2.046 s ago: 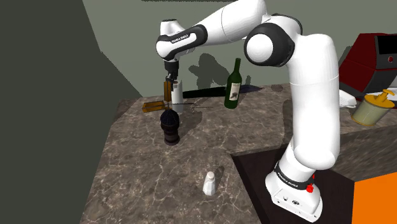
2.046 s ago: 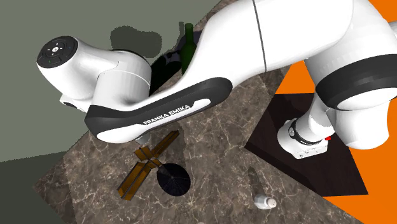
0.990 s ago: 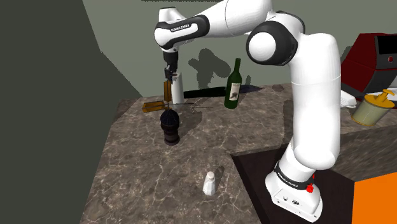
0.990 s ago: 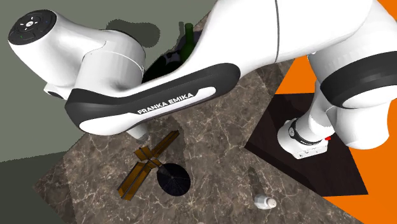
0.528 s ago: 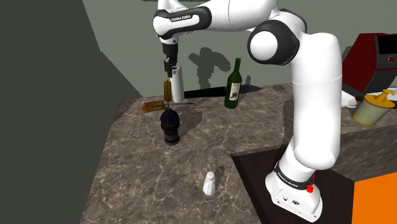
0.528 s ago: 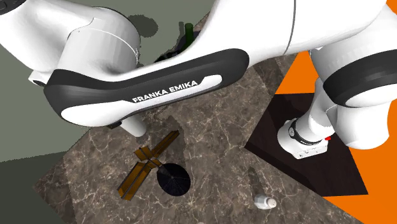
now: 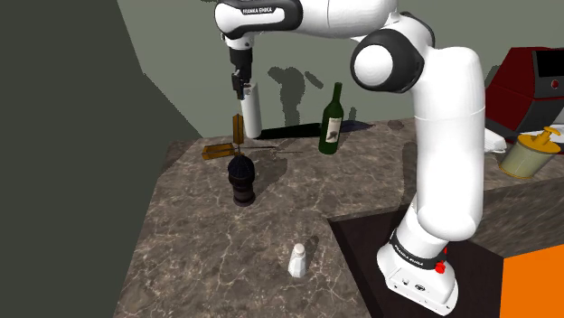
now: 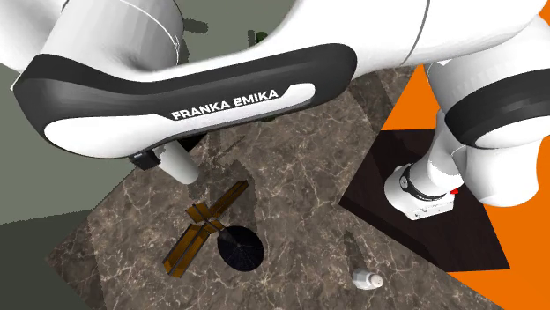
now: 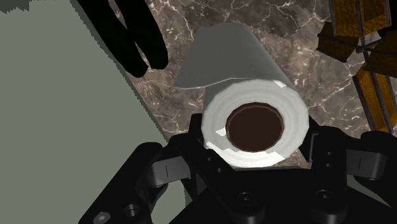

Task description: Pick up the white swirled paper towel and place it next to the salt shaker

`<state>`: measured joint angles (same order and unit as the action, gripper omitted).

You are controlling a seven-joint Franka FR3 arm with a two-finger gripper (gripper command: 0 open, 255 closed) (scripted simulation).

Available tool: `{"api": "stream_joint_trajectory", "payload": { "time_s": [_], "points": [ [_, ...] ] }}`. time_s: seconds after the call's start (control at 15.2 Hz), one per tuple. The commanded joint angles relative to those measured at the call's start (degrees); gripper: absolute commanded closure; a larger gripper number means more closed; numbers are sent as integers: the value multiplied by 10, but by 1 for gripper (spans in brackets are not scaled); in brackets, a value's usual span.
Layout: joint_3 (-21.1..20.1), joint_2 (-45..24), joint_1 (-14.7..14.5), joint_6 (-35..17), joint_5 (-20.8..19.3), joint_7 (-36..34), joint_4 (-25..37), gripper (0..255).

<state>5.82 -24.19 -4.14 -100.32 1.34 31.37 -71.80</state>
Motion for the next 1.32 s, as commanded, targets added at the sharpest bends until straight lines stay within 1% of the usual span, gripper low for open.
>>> {"api": "stream_joint_trajectory", "payload": {
  "time_s": [0.0, 0.53, 0.59, 0.73, 0.86, 1.06, 1.25],
  "points": [
    [0, -7, 1, 21, 1, 0, 28, 255],
    [0, -33, 5, 98, 3, 1, 131, 255],
    [0, -33, 5, 99, 3, 1, 132, 255],
    [-1, 26, -9, 78, -4, -11, 51, 255],
    [-4, 78, -22, 64, -11, -24, -14, 255],
    [-11, 146, -38, 54, -20, -46, -92, 255],
    [-20, 207, -53, 52, -27, -69, -156, 255]
  ]
}}
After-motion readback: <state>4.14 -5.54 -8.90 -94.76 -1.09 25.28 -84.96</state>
